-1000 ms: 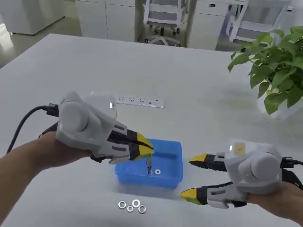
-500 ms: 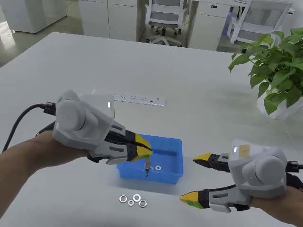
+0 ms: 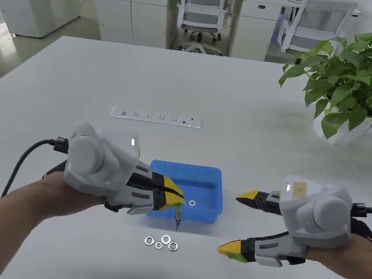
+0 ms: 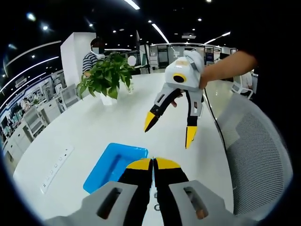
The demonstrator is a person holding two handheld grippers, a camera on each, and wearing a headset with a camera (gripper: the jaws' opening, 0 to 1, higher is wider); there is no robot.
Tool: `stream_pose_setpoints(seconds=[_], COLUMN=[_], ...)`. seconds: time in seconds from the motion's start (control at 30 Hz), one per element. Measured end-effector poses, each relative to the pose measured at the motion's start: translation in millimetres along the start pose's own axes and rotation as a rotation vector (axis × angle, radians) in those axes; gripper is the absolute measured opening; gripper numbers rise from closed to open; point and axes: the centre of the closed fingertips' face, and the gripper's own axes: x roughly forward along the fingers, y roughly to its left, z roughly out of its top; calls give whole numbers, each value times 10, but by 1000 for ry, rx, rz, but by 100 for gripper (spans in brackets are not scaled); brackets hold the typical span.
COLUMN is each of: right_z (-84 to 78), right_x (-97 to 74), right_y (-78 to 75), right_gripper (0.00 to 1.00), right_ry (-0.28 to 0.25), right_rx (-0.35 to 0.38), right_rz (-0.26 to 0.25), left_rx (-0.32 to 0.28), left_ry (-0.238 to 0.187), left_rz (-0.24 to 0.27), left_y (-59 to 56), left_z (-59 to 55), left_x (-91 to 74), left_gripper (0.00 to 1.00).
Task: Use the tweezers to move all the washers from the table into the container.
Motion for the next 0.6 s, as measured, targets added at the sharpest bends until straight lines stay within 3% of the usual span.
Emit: stream_pose_setpoints(seconds=[0.6], right_z=[-51], right_x=[31], right_y=[96], right_gripper=[65], right_ry=[7], right_rx=[4], right_rz=[23], left_rx=[-34], left_ry=[19], left_rz=[-24], left_y=[-166], left_z=[-136], left_x=[61], left_gripper=[5])
